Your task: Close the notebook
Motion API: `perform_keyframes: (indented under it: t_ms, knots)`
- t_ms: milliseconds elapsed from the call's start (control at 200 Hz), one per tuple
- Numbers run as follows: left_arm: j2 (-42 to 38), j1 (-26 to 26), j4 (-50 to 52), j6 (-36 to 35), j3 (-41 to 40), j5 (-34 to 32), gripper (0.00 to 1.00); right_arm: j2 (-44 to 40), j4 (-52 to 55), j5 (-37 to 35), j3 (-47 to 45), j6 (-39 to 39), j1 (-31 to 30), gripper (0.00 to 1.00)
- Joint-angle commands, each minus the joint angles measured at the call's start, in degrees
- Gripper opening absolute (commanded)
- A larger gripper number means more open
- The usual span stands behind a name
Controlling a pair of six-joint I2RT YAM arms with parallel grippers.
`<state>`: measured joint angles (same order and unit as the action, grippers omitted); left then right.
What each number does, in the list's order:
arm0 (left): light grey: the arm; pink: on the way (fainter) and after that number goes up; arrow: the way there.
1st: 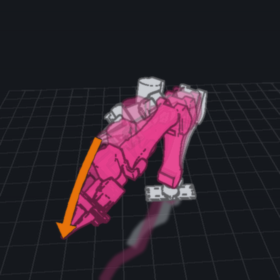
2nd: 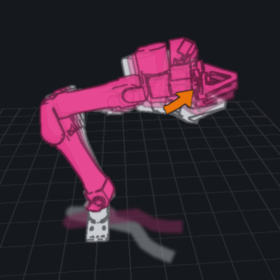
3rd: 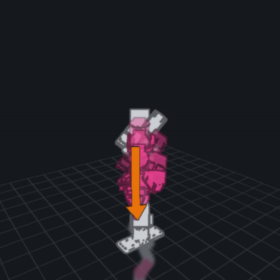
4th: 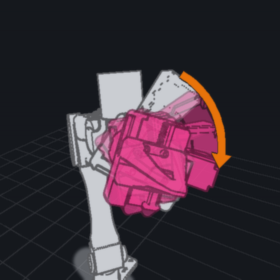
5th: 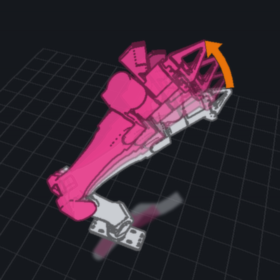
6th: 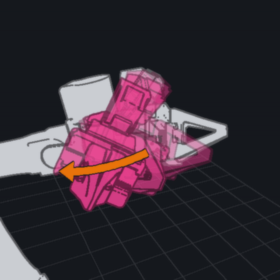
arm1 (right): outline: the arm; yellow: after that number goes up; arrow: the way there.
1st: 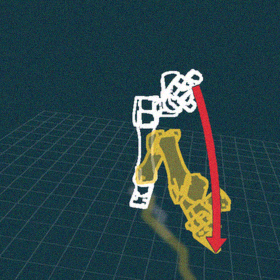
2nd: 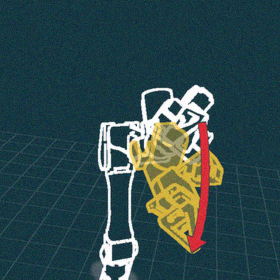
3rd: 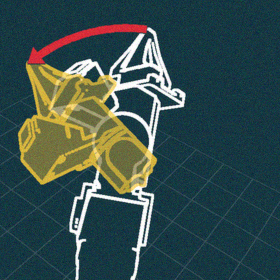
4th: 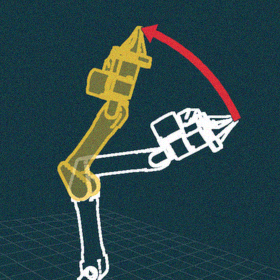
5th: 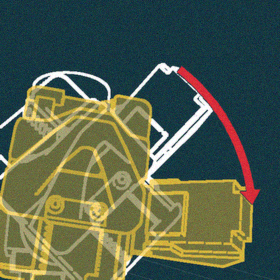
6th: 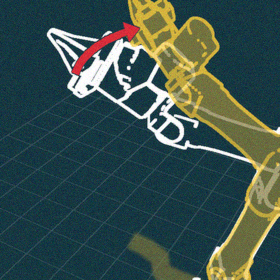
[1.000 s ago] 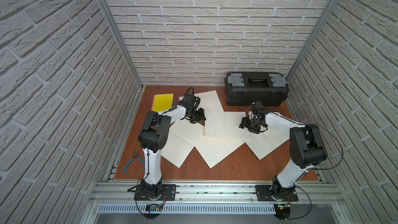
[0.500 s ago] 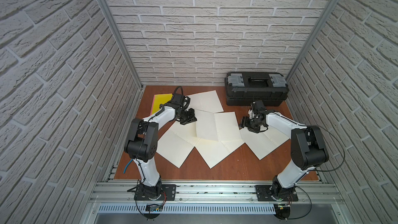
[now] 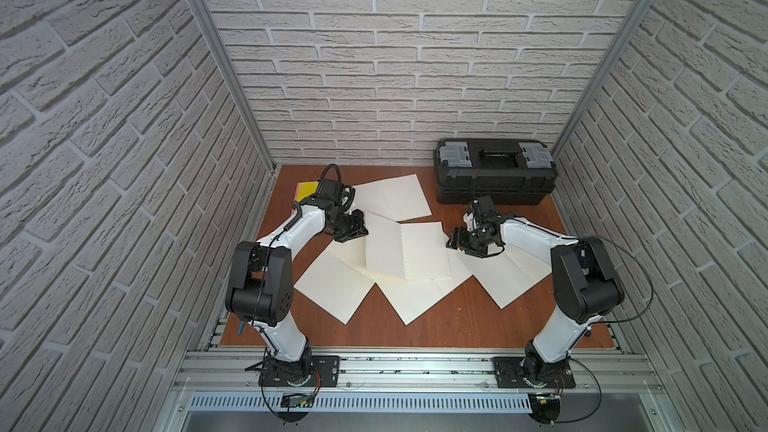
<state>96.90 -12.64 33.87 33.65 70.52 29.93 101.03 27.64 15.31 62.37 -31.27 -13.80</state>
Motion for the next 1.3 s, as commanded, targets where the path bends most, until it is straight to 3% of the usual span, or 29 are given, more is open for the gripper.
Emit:
perform_keyframes:
  t_ms: [0,315,825,1050,1295]
  knots:
    - [-0.72,-0.99,-0.12,-0.43,3.06,1.29,0.04,0.99,-2.36,1.21,1.53,-1.29,-0.78,0.73]
    - [1.01,-4.27,-1.56,0.89,5.95,1.88,0.23,2.01,-4.44,2.85,0.83,-2.20,-1.51,0.74]
    - [0.73,-10.33,-10.12,4.04,6.74,3.73,0.31,1.75,-6.38,5.18,1.15,-3.36,-2.40,0.74]
    - [2.19,-15.07,-14.48,3.91,6.53,-0.08,0.34,-2.12,-3.80,2.52,2.08,-2.60,-1.89,0.75]
    - [2.59,-19.28,-30.58,7.72,-0.37,-5.08,0.38,-9.23,-2.17,-1.14,1.26,-2.58,0.12,0.78]
